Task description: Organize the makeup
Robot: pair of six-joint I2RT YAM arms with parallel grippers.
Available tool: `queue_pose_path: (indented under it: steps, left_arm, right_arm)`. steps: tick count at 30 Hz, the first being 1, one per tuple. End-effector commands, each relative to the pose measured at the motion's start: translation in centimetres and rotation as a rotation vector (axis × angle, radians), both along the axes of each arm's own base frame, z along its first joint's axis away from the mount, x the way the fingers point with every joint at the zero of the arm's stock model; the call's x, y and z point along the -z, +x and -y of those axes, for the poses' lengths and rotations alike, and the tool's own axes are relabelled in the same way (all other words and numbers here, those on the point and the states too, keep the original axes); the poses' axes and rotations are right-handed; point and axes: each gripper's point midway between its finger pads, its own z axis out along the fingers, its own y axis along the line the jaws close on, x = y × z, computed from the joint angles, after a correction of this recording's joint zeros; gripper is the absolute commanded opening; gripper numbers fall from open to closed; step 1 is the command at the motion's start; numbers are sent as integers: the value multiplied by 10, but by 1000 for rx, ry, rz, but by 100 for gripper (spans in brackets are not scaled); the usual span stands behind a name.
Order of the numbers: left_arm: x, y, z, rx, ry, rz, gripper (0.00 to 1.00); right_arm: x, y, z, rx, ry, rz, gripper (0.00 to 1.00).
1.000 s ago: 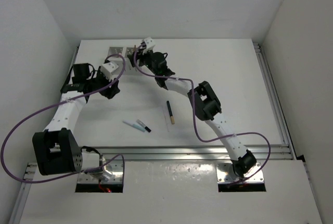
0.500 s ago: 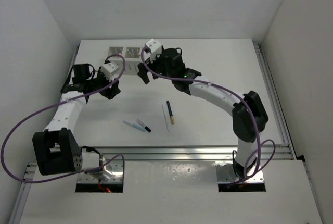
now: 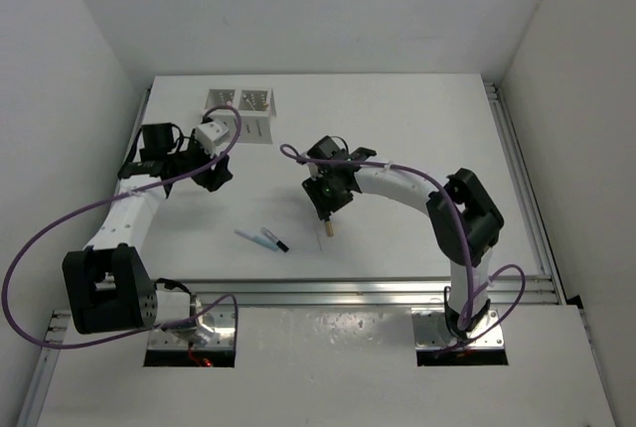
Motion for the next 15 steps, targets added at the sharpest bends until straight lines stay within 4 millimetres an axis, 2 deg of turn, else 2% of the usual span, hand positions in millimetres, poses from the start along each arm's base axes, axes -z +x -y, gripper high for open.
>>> queue_pose_path:
  steps: [1, 7, 11, 15]
  left_arm:
    - [-4, -4, 11, 49, -9, 29, 66]
    - [-4, -4, 14, 63, -3, 34, 66]
    - [-6, -4, 13, 56, 4, 42, 66]
    - [-6, -4, 12, 49, 10, 42, 66]
  right_arm:
    - [-1, -8, 4, 74, -10, -27, 43]
    - [30, -16, 6, 92, -49, -100, 43]
    - [41, -14, 9, 111, -73, -108, 43]
    - [48, -6, 19, 171, -89, -103, 34]
